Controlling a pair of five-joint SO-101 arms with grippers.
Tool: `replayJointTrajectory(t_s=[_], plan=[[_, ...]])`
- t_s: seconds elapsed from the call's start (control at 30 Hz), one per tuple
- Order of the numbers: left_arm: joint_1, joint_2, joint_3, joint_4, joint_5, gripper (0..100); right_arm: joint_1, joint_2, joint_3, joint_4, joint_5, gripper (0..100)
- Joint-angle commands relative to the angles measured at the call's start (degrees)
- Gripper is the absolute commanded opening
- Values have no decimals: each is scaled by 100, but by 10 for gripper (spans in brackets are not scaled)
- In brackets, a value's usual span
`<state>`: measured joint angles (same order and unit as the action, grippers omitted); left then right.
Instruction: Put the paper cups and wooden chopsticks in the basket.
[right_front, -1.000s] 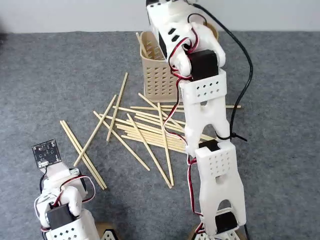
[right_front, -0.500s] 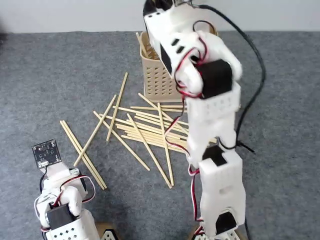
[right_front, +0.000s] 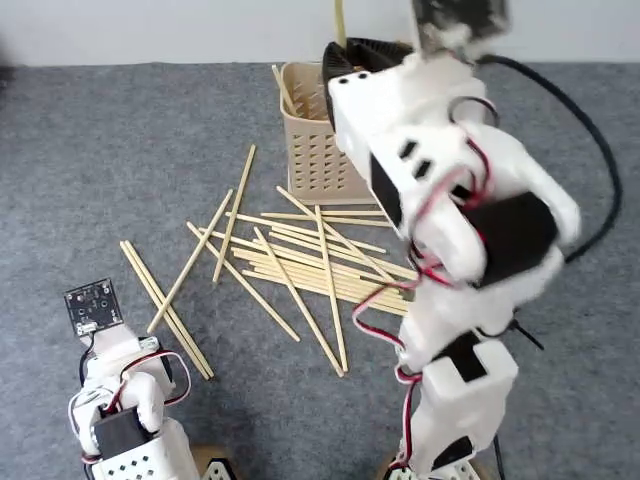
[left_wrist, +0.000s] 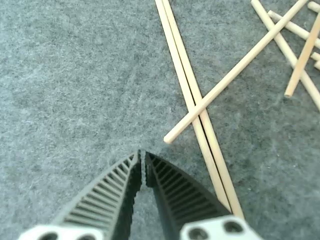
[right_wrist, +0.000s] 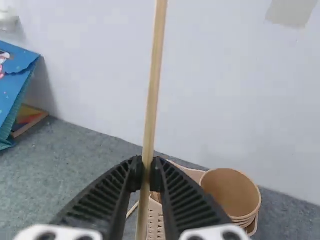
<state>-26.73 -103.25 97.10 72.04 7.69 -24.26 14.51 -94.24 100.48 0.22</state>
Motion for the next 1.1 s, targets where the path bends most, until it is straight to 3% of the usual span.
replayJointTrajectory(t_s=[0.0,0.2,0.4,0.63,0.8,1.07], plan=[[-44,-97,-66,35,35,12,-40,-593,35,277,-53,7],[-44,-97,-66,35,35,12,-57,-1965,2620,215,-114,7],[-44,-97,-66,35,35,12,22,-3073,4536,-1455,-114,7],[-44,-97,-66,35,35,12,-4,-3433,6892,-4286,-255,7],[-44,-97,-66,35,35,12,-13,-3424,8800,-7011,-220,8],[-44,-97,-66,35,35,12,92,-2703,10752,-10255,703,8]])
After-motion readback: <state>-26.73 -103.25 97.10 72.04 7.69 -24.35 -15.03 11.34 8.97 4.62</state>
